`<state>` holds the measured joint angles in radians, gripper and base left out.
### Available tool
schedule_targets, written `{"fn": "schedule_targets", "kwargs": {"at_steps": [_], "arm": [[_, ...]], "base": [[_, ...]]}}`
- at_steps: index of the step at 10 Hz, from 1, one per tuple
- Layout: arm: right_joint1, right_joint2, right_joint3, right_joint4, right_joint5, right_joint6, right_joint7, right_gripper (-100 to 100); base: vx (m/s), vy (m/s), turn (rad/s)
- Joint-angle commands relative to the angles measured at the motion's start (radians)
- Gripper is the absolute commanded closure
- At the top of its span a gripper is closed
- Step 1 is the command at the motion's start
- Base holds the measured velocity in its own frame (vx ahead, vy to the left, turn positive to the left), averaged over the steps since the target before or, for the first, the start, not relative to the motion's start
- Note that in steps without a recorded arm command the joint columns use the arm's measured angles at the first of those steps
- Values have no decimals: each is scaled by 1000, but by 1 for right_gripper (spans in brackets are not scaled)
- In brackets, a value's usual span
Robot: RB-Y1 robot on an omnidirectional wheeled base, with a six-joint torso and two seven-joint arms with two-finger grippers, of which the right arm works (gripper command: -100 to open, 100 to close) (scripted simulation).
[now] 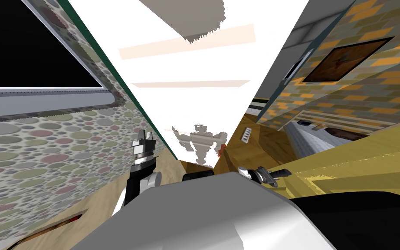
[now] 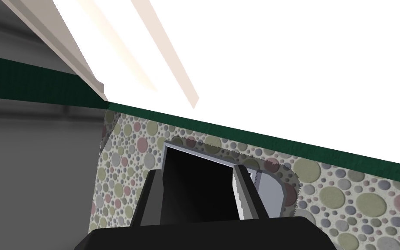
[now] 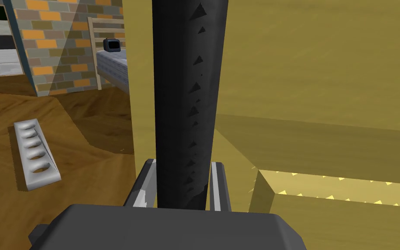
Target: Push the door open
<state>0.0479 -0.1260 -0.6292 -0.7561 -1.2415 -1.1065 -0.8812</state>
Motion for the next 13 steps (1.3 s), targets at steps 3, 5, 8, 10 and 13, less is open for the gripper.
{"fn": "schedule_targets", "kwargs": {"at_steps": [3,5,8,10,13], "arm": [[8,-19,-88,31,-8,0,-16,100],[5,-23,-127,39,-11,3,-21,100],[10,-18,-153,29,-37,-15,0,100],[8,-20,-176,36,-58,-36,8,100],[5,-21,-202,44,-81,-59,16,100]], "base": [[35,-48,123],[53,-43,109],[5,-54,57],[-48,-186,93],[-27,-180,79]]}}
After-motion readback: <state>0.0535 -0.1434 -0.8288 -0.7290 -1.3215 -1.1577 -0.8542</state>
